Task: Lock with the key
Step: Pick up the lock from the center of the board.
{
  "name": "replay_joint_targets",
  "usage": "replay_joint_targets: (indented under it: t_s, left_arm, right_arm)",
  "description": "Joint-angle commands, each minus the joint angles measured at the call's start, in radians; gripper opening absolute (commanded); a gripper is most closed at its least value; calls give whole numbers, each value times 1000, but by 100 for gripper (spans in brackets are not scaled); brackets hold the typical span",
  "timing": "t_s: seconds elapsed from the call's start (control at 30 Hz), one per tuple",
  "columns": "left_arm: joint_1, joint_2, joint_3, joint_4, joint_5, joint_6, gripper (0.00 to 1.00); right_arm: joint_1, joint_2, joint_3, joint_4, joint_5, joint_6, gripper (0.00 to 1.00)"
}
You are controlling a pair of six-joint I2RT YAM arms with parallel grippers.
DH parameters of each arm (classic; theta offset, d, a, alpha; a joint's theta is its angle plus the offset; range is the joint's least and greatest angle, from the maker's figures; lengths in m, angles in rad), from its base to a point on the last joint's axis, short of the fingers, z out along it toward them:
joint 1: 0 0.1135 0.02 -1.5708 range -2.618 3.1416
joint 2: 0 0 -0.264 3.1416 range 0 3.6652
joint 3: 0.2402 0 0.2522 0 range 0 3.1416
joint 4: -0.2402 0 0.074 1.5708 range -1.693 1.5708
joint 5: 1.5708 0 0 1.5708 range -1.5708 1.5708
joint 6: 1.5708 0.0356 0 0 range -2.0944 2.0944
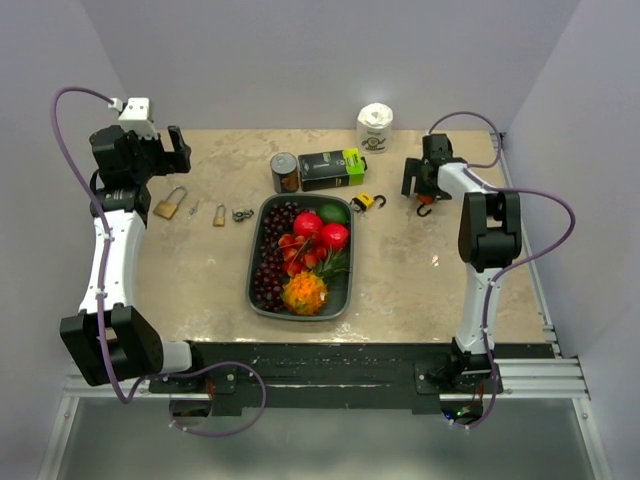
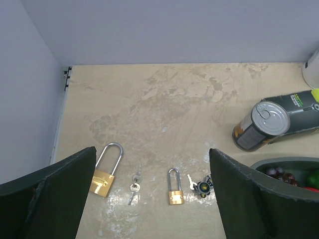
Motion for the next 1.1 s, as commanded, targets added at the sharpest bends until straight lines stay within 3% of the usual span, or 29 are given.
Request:
replay_joint_targets:
  t_s: [0.0, 0.07, 0.3, 0.5, 0.63, 0.7, 0.77, 0.9, 1.07]
  left_arm:
    - [4, -25, -1, 56, -7, 14, 99]
    - [4, -25, -1, 58, -11, 16, 99]
    - [2, -23, -2, 66, 0, 17, 99]
    - [-20, -2, 36, 7, 177, 94, 99]
    - [-120, 0, 38, -31, 207, 152, 99]
    - [-157, -5, 10, -22, 239, 151, 99]
    - [-204, -5, -25, 1, 280, 113, 99]
    - [-321, 21, -67, 85, 432, 7, 99]
    - [-580, 101, -145, 318, 434, -173, 99]
  right_arm:
    - [-4, 4, 42, 18, -5, -40, 92]
    - [-9, 12, 42, 24, 0, -43, 88]
    - [-27, -8, 22, 12, 15, -42, 62]
    - [-30, -99, -58, 21, 28, -28, 37]
    - [-33, -210, -139, 41, 28, -7, 21]
    - [-33, -246, -167, 47, 34, 19, 10]
    - [-35, -290, -197, 47, 35, 43, 6]
    - [-41, -375, -258, 39, 15, 124, 0]
    - [-42, -509, -306, 12, -37, 249, 0]
